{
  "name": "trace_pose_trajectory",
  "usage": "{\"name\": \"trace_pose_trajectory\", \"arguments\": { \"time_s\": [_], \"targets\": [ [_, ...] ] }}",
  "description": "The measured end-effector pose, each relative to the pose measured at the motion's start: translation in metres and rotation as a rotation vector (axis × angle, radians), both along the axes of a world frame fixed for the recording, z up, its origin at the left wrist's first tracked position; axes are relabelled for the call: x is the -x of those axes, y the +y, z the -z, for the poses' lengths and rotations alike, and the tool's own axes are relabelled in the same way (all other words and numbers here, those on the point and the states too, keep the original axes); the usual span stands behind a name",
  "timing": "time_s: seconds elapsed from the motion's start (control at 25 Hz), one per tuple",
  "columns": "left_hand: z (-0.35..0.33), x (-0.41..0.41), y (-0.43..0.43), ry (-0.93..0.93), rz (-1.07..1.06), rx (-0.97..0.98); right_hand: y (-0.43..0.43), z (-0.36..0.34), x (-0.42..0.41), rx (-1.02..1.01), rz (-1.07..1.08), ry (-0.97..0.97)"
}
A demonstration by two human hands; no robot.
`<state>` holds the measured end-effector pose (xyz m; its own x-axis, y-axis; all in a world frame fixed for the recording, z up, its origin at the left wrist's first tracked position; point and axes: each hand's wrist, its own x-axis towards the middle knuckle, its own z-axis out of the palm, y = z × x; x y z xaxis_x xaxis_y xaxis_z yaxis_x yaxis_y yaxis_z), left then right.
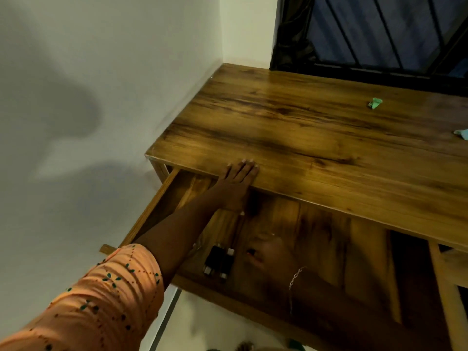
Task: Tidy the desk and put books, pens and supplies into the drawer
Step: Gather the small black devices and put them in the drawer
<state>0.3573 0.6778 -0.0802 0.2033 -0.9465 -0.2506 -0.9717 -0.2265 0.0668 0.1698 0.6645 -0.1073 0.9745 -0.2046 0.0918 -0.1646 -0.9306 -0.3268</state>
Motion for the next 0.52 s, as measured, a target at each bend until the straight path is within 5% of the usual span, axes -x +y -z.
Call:
{"name": "trace_pose_trajectory", "arguments": {
  "time_s": [0.16, 0.4, 0.52],
  "targets": [
    [0.001, 0.001, -0.002, -0.019, -0.003, -0.011, 0.019, 0.041, -0.008, 0.021, -0.081, 0.429],
    [0.001, 0.001, -0.004, -0.019, -0.029, -0.026, 0.026, 0.050, -0.013, -0.101, -0.013, 0.414],
    [-0.003, 0.005, -0.001, 0.004, -0.037, 0.002, 0.018, 0.036, -0.003, -0.316, 0.182, 0.340]
  ]
}}
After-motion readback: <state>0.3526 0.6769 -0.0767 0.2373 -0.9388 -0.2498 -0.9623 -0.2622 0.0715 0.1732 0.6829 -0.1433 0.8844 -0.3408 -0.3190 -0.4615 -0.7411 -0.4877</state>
